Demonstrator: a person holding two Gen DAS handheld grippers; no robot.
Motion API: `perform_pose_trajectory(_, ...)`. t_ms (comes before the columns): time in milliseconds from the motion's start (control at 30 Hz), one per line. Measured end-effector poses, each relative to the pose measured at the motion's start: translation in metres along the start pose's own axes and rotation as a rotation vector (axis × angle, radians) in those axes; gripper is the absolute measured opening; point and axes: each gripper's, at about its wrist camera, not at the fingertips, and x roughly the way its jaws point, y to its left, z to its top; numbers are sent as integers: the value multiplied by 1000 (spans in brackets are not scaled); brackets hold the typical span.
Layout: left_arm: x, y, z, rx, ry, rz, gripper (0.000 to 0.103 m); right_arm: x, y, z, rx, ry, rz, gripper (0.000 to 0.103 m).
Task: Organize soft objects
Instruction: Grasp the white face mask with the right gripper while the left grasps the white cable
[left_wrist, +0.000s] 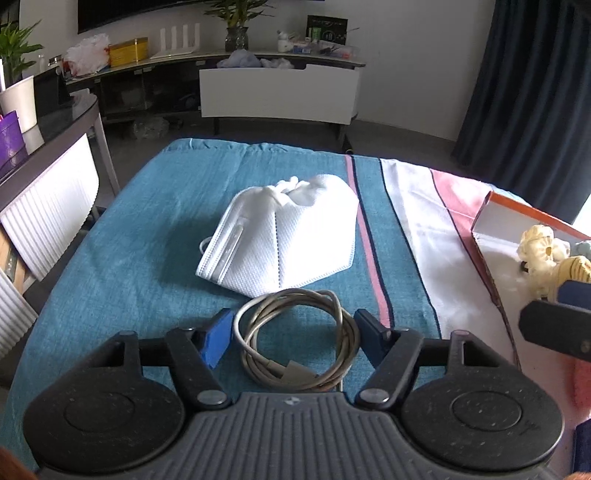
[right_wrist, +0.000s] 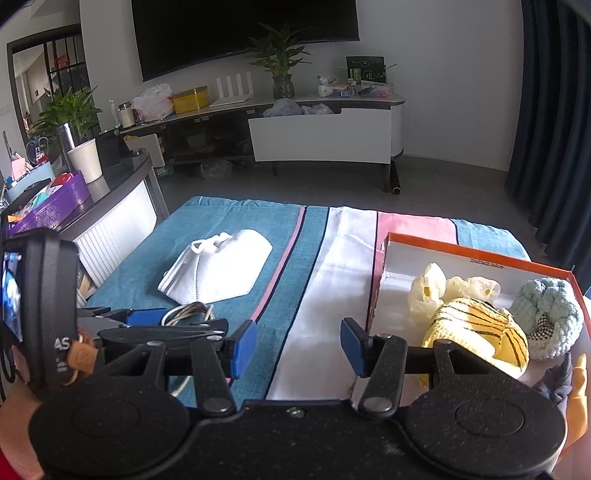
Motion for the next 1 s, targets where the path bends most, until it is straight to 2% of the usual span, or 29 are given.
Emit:
perform_pose_trajectory(100,-10,8,-1,-15,-14,-14,61,3,5,2,-7,4,11,62)
perform_pose_trajectory(200,-23,21,0,-31,-23,-10,60,11,11,5,-14,10,37,63)
perform_pose_trajectory(400,-39,55,1,-80,-47,11,58,32,32,17,-21,3,117,83)
perform_pose_trajectory(600,-48,79,4,-117,-69,27,58,72,50,40,7,30,163,90)
perform_pose_trajectory(767,-46,89,6,-133,-81,18,58,108,61,52,25,72,139,91)
perform_pose_trajectory(900,-46,95,7,-139,-93,4,58,139,70,54,21,115,82,92)
perform_pose_trajectory(933,-45,95,7,-138,-95,1,58,146,71,52,25,129,79,94)
perform_pose_trajectory(967,-45,95,7,-134,-97,0,58,150,71,51,29,118,79,102)
perform_pose_trajectory(1000,-44,96,7,-132,-97,0,58,152,71,51,30,94,79,103)
